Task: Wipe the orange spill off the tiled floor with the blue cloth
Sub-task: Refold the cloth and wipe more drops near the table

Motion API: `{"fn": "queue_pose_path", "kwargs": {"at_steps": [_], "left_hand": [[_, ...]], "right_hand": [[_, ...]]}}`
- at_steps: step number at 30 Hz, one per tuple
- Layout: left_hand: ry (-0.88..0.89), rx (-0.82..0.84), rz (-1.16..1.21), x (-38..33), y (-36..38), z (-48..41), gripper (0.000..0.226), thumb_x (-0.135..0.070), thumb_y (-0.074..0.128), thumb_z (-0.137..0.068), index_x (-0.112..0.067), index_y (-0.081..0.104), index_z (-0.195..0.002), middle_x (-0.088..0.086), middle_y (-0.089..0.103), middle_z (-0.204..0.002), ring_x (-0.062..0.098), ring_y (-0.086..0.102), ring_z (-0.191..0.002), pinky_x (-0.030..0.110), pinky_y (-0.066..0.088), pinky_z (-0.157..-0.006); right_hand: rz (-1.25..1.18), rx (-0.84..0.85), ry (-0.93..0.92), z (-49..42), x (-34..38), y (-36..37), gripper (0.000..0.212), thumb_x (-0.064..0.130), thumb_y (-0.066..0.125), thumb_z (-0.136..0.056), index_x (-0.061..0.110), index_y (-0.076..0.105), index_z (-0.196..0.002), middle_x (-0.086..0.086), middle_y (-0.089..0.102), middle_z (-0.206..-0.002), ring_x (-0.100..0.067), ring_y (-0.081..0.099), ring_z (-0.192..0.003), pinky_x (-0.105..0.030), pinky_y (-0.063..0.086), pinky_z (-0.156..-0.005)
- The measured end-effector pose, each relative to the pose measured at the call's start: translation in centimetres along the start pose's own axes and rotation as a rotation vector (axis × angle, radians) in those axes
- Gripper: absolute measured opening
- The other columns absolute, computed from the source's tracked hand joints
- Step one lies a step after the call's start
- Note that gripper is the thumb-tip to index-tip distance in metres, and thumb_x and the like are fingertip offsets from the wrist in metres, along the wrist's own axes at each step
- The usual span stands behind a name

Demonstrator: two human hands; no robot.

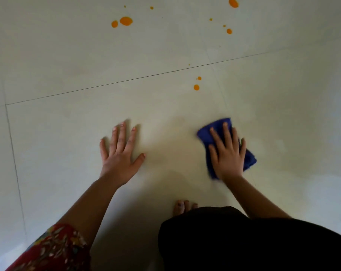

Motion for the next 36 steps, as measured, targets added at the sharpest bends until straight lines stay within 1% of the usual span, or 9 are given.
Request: {"fn": "queue_pose_path", "kwargs": {"at_steps": [3,9,14,17,20,24,31,33,36], "left_hand": [[-0.006,-0.045,-0.022,0.0,0.1,0.1,0.080,-0.068,0.016,-0.084,-0.037,-0.014,-0.151,-0.006,-0.024,-0.160,0.012,-0.027,-0.144,0.051,-0.010,-0.116],[0.027,-0.040,-0.022,-0.1,0.3,0.1,0.079,-0.068,0.016,-0.086,-0.036,-0.014,-0.151,-0.006,-0.025,-0.159,0.013,-0.028,-0.144,0.052,-0.009,-0.116],[0.005,-0.052,-0.037,-0.3,0.5,0.5,0.078,-0.065,0.017,-0.086,-0.034,-0.010,-0.153,-0.003,-0.019,-0.161,0.017,-0.020,-0.147,0.055,-0.005,-0.118],[-0.052,-0.096,0.013,-1.1,0.2,0.8,0.077,-0.066,0.016,-0.087,-0.033,-0.005,-0.154,-0.004,-0.018,-0.161,0.014,-0.021,-0.147,0.054,-0.010,-0.117],[0.001,-0.128,0.023,-3.4,0.1,-0.1,0.077,-0.066,0.018,-0.089,-0.031,-0.005,-0.154,-0.004,-0.018,-0.161,0.016,-0.019,-0.147,0.052,-0.011,-0.116],[0.133,-0.066,0.009,-6.1,0.8,-1.9,0.083,-0.071,0.019,-0.085,-0.034,-0.012,-0.152,-0.005,-0.021,-0.160,0.015,-0.020,-0.146,0.051,-0.009,-0.117],[0.186,-0.024,-0.018,-8.3,0.9,-3.2,0.090,-0.077,0.016,-0.079,-0.036,-0.022,-0.149,-0.007,-0.031,-0.157,0.011,-0.029,-0.143,0.047,-0.016,-0.115],[0.203,-0.019,-0.009,-8.7,0.9,-3.7,0.093,-0.079,0.018,-0.077,-0.037,-0.023,-0.148,-0.008,-0.030,-0.157,0.011,-0.029,-0.143,0.044,-0.020,-0.114],[0.223,-0.023,-0.030,-8.7,1.0,-4.0,0.100,-0.082,0.024,-0.073,-0.035,-0.016,-0.151,-0.007,-0.022,-0.160,0.012,-0.021,-0.146,0.044,-0.014,-0.116]], "right_hand": [[-0.017,-0.014,0.040,-4.5,2.7,0.1,0.055,0.044,0.023,-0.099,0.029,0.028,-0.152,-0.002,0.017,-0.162,-0.031,0.017,-0.148,-0.051,0.023,-0.115],[0.029,0.146,-0.650,3.2,4.3,0.9,0.052,0.038,0.030,-0.102,0.029,0.024,-0.152,0.004,0.016,-0.161,-0.023,0.013,-0.149,-0.039,0.013,-0.119],[-0.016,0.088,-0.152,-3.5,-6.6,-1.3,0.050,0.042,0.022,-0.102,0.035,0.021,-0.152,-0.001,0.017,-0.162,-0.025,0.015,-0.148,-0.052,0.022,-0.116],[-0.001,0.011,0.053,-8.2,-3.5,-1.2,0.056,0.042,0.020,-0.098,0.027,0.026,-0.152,-0.002,0.016,-0.162,-0.028,0.016,-0.148,-0.049,0.020,-0.118],[0.002,-0.012,-0.141,-7.3,2.7,-0.2,0.056,0.038,0.027,-0.097,0.023,0.031,-0.151,-0.005,0.021,-0.161,-0.032,0.023,-0.146,-0.048,0.024,-0.116],[0.029,0.150,-0.480,1.1,1.7,0.2,0.053,0.043,0.028,-0.102,0.035,0.018,-0.153,0.005,0.008,-0.163,-0.023,0.007,-0.150,-0.042,0.007,-0.121],[-0.038,0.026,0.186,-7.4,-8.3,-2.0,0.057,0.047,0.017,-0.096,0.036,0.022,-0.152,0.001,0.012,-0.163,-0.026,0.012,-0.149,-0.048,0.013,-0.120],[-0.053,0.005,0.176,-9.3,-5.0,-1.6,0.059,0.046,0.019,-0.095,0.031,0.026,-0.152,-0.002,0.016,-0.162,-0.028,0.016,-0.148,-0.048,0.015,-0.119],[-0.032,0.052,-0.183,-4.9,-0.2,-0.3,0.053,0.040,0.028,-0.100,0.031,0.028,-0.152,0.001,0.016,-0.162,-0.026,0.015,-0.149,-0.046,0.014,-0.119]]}}
Point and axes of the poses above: each hand's wrist, its own z-axis away from the middle knuckle, its own y-axis out of the palm, x = y × z, the point moved 4 cm from there along -z, towards the middle knuckle
